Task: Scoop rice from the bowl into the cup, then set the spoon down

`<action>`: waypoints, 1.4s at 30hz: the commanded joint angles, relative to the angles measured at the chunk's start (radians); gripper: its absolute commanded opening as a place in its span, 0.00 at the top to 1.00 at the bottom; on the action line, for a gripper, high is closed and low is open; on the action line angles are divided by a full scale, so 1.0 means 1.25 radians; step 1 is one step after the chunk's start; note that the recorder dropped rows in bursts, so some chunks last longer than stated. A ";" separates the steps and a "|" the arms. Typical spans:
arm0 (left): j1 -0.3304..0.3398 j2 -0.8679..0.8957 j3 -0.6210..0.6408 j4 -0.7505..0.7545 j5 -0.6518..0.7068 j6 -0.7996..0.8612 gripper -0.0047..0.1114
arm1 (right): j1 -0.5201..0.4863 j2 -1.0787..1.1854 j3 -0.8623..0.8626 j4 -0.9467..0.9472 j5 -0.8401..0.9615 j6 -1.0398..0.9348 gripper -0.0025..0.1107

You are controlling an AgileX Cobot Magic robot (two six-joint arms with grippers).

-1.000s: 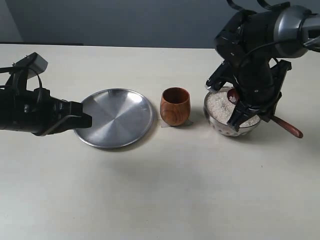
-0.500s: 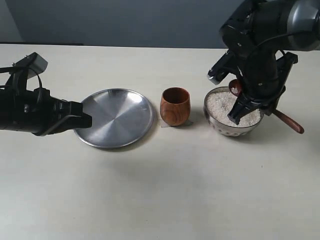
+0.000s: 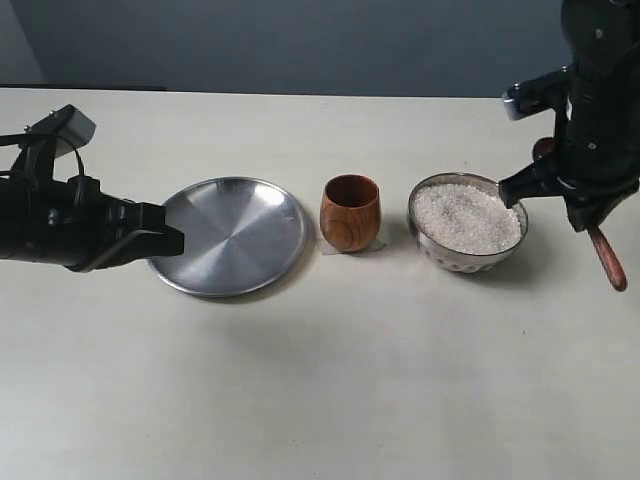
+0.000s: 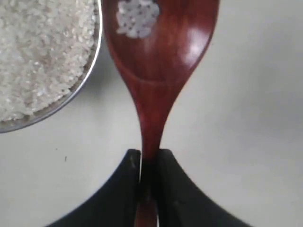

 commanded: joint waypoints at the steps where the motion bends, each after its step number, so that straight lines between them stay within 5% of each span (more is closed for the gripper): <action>1: -0.003 -0.001 -0.003 -0.008 0.004 0.001 0.96 | -0.032 -0.018 0.099 0.030 -0.126 0.028 0.98; 12: -0.003 -0.001 -0.003 -0.012 0.011 0.001 0.96 | -0.042 -0.018 0.268 -0.009 -0.395 0.156 0.98; 32: -0.003 -0.001 -0.003 -0.009 0.017 0.001 0.96 | -0.090 0.085 0.272 -0.104 -0.377 0.240 0.98; 34: -0.003 -0.001 -0.003 -0.009 0.017 0.001 0.96 | -0.090 0.085 0.272 -0.114 -0.377 0.253 0.94; 38: -0.003 -0.001 -0.003 -0.009 0.017 0.001 0.96 | -0.090 0.086 0.272 -0.117 -0.377 0.253 0.64; 42: -0.003 -0.001 -0.003 -0.009 0.014 0.001 0.96 | -0.090 0.086 0.273 -0.110 -0.322 0.253 0.62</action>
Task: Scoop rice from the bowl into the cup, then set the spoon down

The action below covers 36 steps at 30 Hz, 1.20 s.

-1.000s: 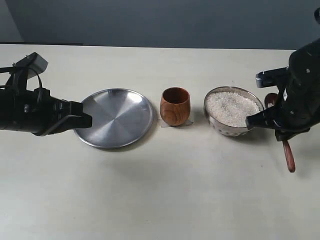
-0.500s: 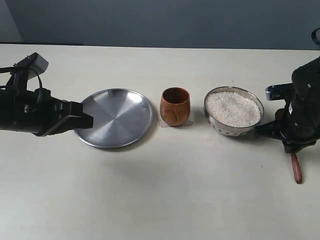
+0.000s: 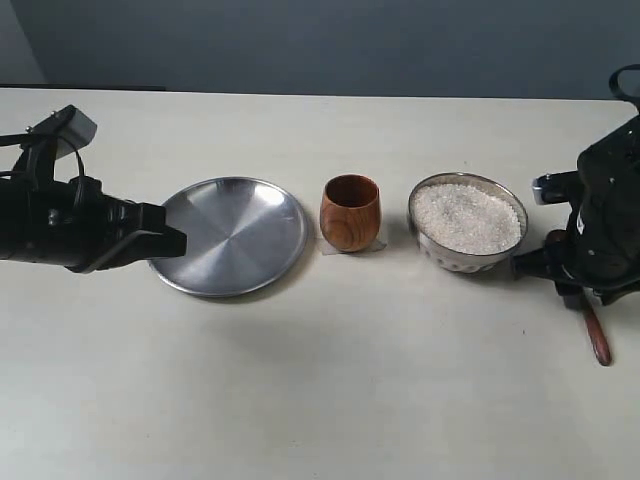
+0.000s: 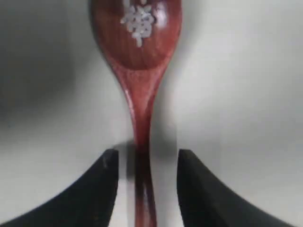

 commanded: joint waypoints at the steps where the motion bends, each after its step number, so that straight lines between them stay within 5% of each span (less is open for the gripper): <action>1: -0.003 -0.001 -0.003 -0.007 0.002 0.002 0.96 | -0.005 0.001 0.009 0.000 0.070 0.001 0.62; 20: -0.003 -0.001 -0.003 -0.007 -0.001 0.002 0.96 | -0.005 -0.071 0.258 0.086 -0.238 0.015 0.63; 27: -0.003 -0.001 -0.003 -0.007 0.001 0.002 0.96 | -0.005 -0.071 0.281 0.083 -0.242 0.044 0.92; 36: -0.003 -0.001 -0.003 -0.010 0.001 0.002 0.96 | -0.005 -0.079 0.279 0.008 -0.167 0.054 0.98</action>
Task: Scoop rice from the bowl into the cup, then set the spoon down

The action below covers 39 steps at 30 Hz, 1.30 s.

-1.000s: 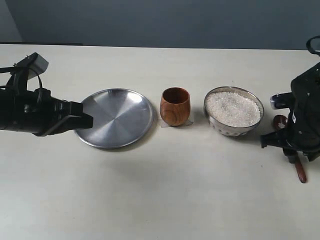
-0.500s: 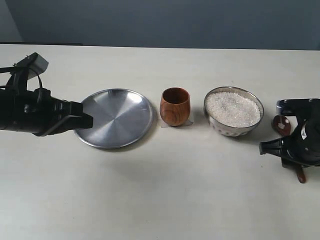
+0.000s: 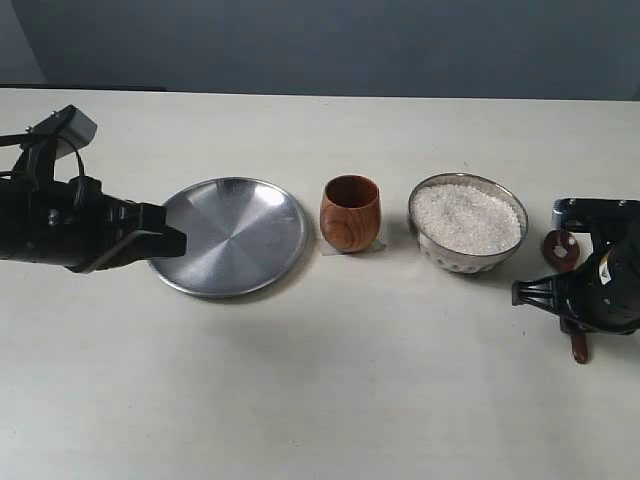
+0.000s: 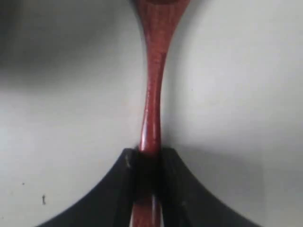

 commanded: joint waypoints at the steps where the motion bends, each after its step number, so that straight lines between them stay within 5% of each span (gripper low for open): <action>1: -0.003 -0.001 -0.003 -0.010 0.001 0.002 0.96 | 0.002 0.024 0.030 -0.030 0.105 -0.001 0.98; 8: -0.003 -0.001 -0.003 -0.014 0.005 0.002 0.96 | 0.004 -0.114 -0.003 -0.044 0.268 -0.073 0.98; 13: -0.003 -0.001 -0.003 -0.023 0.005 0.002 0.96 | 0.004 -0.203 -0.112 -0.085 0.508 -0.199 0.98; 21: -0.003 -0.001 -0.003 -0.031 0.011 0.002 0.96 | 0.004 -0.242 -0.300 0.000 0.672 -0.402 0.98; 39: -0.003 -0.001 -0.003 -0.032 0.039 0.002 0.96 | 0.128 -0.046 -0.504 -0.007 0.709 -0.524 0.98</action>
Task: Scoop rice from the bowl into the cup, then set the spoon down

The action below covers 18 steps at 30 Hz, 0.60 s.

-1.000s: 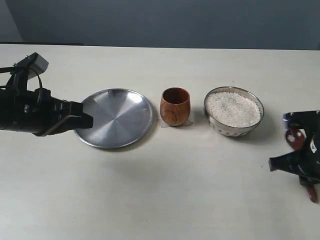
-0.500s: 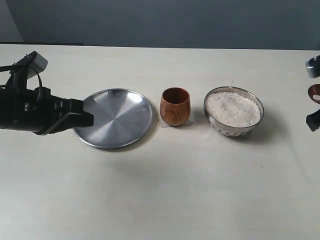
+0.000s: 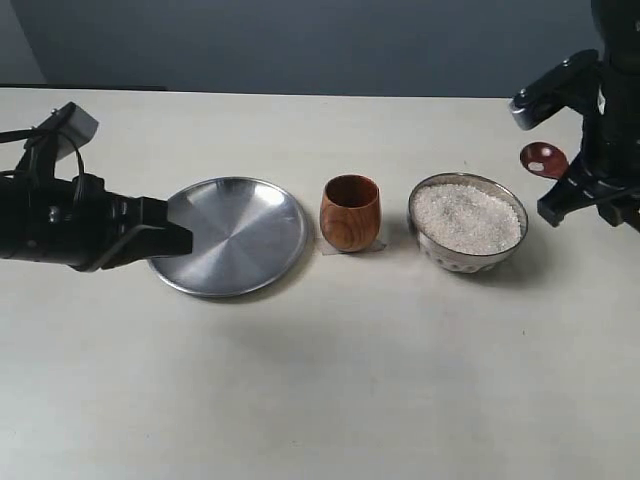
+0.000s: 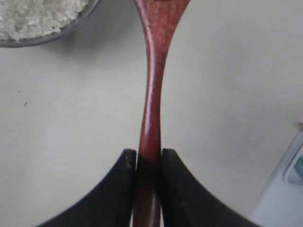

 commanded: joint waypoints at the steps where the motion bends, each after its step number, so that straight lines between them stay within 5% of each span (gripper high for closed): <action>1: -0.003 -0.001 -0.003 -0.005 0.006 0.002 0.96 | 0.009 0.020 -0.023 0.004 0.005 -0.015 0.98; 18: -0.003 -0.001 -0.003 -0.008 0.011 0.002 0.96 | 0.088 0.085 -0.026 0.001 0.005 -0.027 0.98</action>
